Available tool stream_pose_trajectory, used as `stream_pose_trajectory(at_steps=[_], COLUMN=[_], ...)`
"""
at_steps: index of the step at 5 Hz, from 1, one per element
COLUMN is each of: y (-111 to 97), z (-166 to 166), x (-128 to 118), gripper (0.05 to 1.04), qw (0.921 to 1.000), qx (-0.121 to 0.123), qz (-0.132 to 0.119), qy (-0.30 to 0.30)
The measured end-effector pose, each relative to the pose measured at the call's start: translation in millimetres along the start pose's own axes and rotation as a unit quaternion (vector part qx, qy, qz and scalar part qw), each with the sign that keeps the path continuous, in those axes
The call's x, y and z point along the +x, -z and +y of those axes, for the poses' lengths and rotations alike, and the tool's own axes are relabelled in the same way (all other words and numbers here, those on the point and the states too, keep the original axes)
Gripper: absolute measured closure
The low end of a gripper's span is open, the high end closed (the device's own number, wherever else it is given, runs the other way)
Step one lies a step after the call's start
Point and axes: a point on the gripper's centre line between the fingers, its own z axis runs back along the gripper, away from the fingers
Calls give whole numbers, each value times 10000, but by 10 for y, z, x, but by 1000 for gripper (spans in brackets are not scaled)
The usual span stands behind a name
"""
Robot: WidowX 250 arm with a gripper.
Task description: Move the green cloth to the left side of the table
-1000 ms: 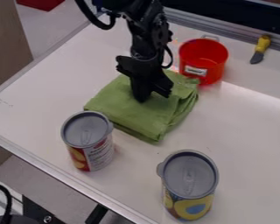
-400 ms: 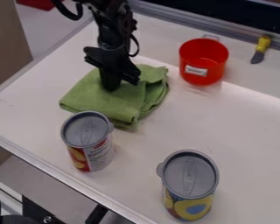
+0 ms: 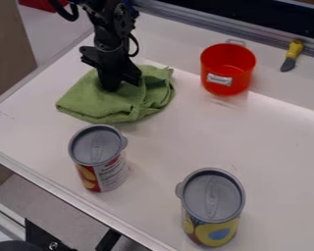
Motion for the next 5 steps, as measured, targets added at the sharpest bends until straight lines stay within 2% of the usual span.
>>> stream_pose_trajectory(at_steps=[1, 2, 3, 4, 5], y=[30, 50, 53, 45, 16], z=[148, 322, 432, 548, 573], x=[-5, -51, -126, -129, -101], gripper=[1031, 1031, 1031, 1031, 1031], qw=[9998, 9991, 9980, 9980, 9981], qx=[-123, -121, -12, 102, 85], qz=[98, 395, 554, 562, 611], qy=[136, 133, 302, 289, 84])
